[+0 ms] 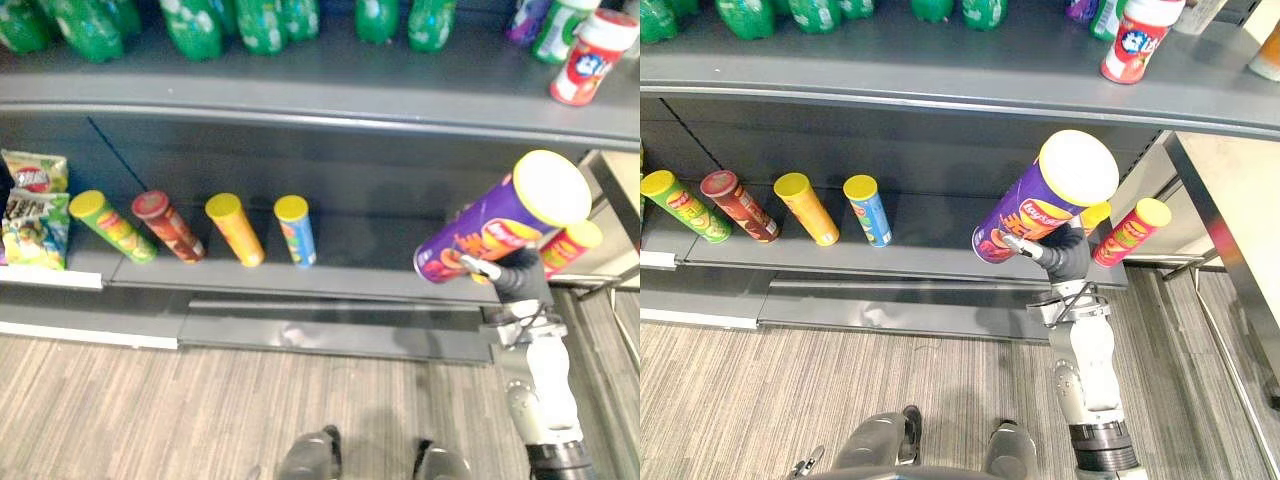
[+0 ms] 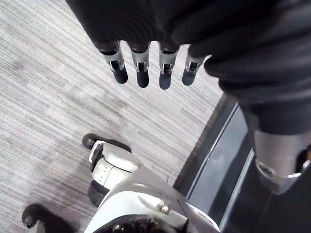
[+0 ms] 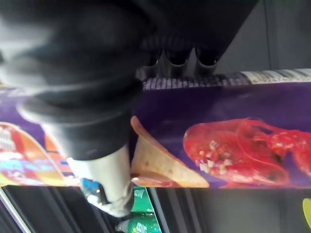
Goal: Put the gum and the chips on the shelf.
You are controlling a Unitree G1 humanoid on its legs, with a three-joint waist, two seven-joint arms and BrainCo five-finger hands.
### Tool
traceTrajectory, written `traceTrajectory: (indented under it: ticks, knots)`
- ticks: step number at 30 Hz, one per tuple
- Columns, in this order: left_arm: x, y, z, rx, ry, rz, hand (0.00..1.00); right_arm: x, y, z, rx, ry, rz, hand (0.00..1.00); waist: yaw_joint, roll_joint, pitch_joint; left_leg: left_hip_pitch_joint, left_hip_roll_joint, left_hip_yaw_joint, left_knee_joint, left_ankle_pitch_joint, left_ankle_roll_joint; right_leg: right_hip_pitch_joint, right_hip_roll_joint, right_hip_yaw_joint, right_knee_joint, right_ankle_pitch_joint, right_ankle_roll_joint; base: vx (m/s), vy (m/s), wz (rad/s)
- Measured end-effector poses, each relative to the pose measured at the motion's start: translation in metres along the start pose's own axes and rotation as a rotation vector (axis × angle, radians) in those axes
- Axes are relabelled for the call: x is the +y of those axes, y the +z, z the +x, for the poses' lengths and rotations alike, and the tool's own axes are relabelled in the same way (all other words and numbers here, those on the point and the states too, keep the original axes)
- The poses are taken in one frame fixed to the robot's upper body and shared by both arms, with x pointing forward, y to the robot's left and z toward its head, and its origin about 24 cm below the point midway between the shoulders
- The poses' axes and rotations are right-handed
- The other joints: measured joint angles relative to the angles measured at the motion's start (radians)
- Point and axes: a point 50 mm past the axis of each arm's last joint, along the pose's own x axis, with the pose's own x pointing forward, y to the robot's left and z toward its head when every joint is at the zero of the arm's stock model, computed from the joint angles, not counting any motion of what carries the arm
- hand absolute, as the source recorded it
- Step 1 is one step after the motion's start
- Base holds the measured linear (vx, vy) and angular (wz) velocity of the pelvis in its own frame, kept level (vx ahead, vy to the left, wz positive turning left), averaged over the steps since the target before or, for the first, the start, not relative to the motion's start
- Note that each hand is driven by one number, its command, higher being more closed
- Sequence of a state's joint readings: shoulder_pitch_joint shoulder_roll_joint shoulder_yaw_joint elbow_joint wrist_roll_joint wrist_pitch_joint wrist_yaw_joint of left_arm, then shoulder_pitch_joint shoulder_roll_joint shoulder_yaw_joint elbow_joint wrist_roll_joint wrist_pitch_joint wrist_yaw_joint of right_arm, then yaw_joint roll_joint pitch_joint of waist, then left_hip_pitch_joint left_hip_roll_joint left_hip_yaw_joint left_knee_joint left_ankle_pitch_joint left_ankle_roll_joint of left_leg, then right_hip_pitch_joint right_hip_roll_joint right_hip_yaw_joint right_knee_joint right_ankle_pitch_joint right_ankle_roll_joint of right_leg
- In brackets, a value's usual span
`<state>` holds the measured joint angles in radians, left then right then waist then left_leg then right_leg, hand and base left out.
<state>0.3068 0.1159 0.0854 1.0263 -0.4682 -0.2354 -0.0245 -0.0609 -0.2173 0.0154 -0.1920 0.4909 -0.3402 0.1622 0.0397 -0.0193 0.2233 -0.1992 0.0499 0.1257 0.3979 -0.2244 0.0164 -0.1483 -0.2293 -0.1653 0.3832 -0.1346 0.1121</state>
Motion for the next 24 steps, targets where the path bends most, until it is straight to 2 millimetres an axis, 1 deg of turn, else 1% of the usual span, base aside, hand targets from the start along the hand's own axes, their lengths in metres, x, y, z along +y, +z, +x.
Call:
traceTrajectory:
  ticks: [1,3,6,7,10,12,16,18,21,24]
  knots:
    - [-0.001,0.0,0.0,-0.004,-0.003,-0.003,0.0,0.0,0.0,0.001,-0.003,0.002,0.001,1.0,-0.005,-0.003,0.002,0.012,0.008,-0.002,-0.018,0.01,-0.015,0.008,0.012,-0.003,-0.009,-0.001,-0.002,0.0,-0.109,-0.02]
    - [-0.002,0.001,0.0,-0.012,-0.004,-0.004,0.0,0.0,0.001,0.001,-0.005,0.002,0.002,1.0,-0.01,-0.005,0.002,0.018,0.018,-0.013,-0.044,0.025,-0.031,0.022,0.028,-0.009,-0.039,-0.003,-0.004,-0.02,-0.139,0.03]
    - [-0.003,0.003,0.0,-0.031,-0.009,-0.006,0.0,-0.001,0.0,-0.001,-0.005,-0.008,0.026,1.0,-0.021,-0.006,0.003,0.018,0.028,-0.029,-0.118,0.08,-0.053,0.035,0.047,-0.02,-0.109,-0.005,-0.008,-0.05,-0.156,0.12]
    - [-0.003,0.003,0.0,-0.032,-0.009,-0.006,0.0,-0.001,0.0,-0.001,-0.005,-0.008,0.026,1.0,-0.021,-0.006,0.003,0.018,0.03,-0.03,-0.125,0.085,-0.054,0.035,0.049,-0.02,-0.114,-0.005,-0.008,-0.05,-0.12,0.03]
    - [-0.002,0.003,0.0,-0.039,-0.011,-0.016,0.0,0.0,0.0,-0.002,-0.001,0.019,0.027,1.0,-0.025,-0.011,0.006,0.049,0.038,-0.03,-0.217,0.139,-0.078,0.038,0.062,-0.026,-0.138,-0.005,-0.01,-0.06,-0.115,0.04]
    - [-0.002,0.003,0.0,-0.043,-0.012,-0.023,0.0,0.002,-0.001,-0.002,0.002,0.04,0.029,1.0,-0.037,-0.014,0.007,0.079,0.042,-0.029,-0.295,0.184,-0.082,0.041,0.071,-0.033,-0.151,-0.007,-0.016,-0.06,-0.097,0.05]
    - [-0.002,0.004,0.0,-0.051,-0.013,-0.021,0.0,0.005,-0.004,-0.002,0.018,0.052,0.023,1.0,-0.044,-0.016,0.009,0.12,0.048,-0.028,-0.404,0.248,-0.094,0.043,0.081,-0.049,-0.177,0.008,-0.022,0.02,-0.045,0.04]
    - [-0.002,0.005,0.0,-0.054,-0.012,-0.02,0.0,0.008,-0.007,-0.002,0.035,0.063,0.023,1.0,-0.043,-0.017,0.009,0.135,0.049,-0.028,-0.434,0.264,-0.096,0.046,0.085,-0.051,-0.182,0.017,-0.023,0.06,-0.007,0.02]
    - [-0.004,0.009,0.001,-0.066,-0.014,-0.018,0.0,0.013,-0.015,-0.003,0.072,0.104,0.021,1.0,-0.042,-0.018,0.008,0.139,0.046,-0.028,-0.46,0.281,-0.086,0.048,0.084,-0.055,-0.196,0.027,-0.021,0.05,0.011,0.03]
    - [-0.005,0.014,0.003,-0.086,-0.013,0.001,0.0,0.017,-0.03,-0.005,0.154,0.136,0.034,1.0,-0.04,-0.019,0.008,0.133,0.039,-0.032,-0.465,0.282,-0.086,0.051,0.078,-0.062,-0.198,0.028,-0.02,0.03,0.026,0.07]
